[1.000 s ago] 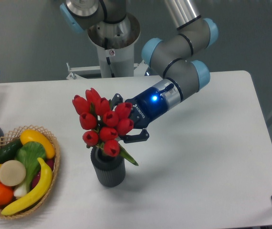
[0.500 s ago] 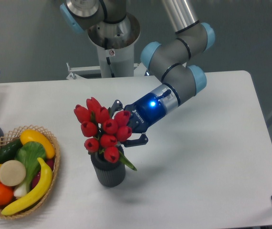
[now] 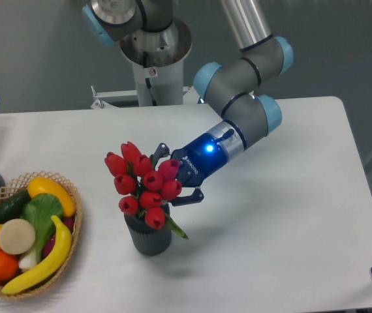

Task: Insert the flowers into the vase
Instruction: 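Lower the tulip stems into the opening of the grey vase, then push the tulips further down into the vase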

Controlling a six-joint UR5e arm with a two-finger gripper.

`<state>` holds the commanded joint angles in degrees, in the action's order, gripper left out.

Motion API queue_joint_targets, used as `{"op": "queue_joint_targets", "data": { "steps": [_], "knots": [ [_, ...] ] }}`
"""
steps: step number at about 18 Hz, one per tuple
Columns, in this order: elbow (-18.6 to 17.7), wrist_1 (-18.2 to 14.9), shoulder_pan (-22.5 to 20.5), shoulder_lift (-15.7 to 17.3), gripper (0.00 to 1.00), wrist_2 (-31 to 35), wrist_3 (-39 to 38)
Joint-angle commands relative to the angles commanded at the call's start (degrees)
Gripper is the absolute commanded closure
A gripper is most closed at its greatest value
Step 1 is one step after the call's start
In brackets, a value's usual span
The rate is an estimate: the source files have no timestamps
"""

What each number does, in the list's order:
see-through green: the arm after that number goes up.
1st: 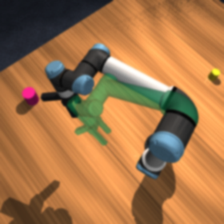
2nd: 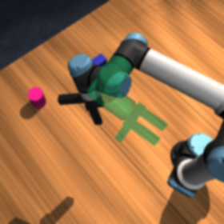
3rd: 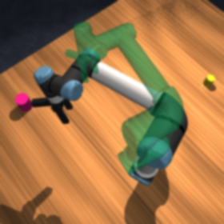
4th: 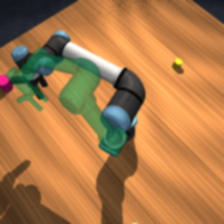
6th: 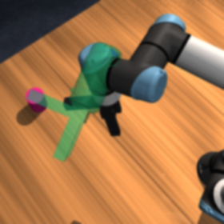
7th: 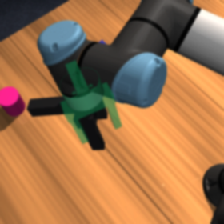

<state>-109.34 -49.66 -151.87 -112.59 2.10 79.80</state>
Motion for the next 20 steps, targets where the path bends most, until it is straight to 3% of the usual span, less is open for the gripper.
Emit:
{"op": "queue_joint_targets", "data": {
  "steps": [13,15,18,20],
  "knots": [
    [-0.53,0.0,-0.09,-1.76,0.6,2.2,2.81],
    [-0.53,0.0,-0.09,-1.76,0.53,2.2,3.25],
    [-0.53,0.0,-0.09,-1.76,0.28,2.2,4.04],
    [-0.53,0.0,-0.09,-1.76,0.26,2.2,4.04]
  ]
}}
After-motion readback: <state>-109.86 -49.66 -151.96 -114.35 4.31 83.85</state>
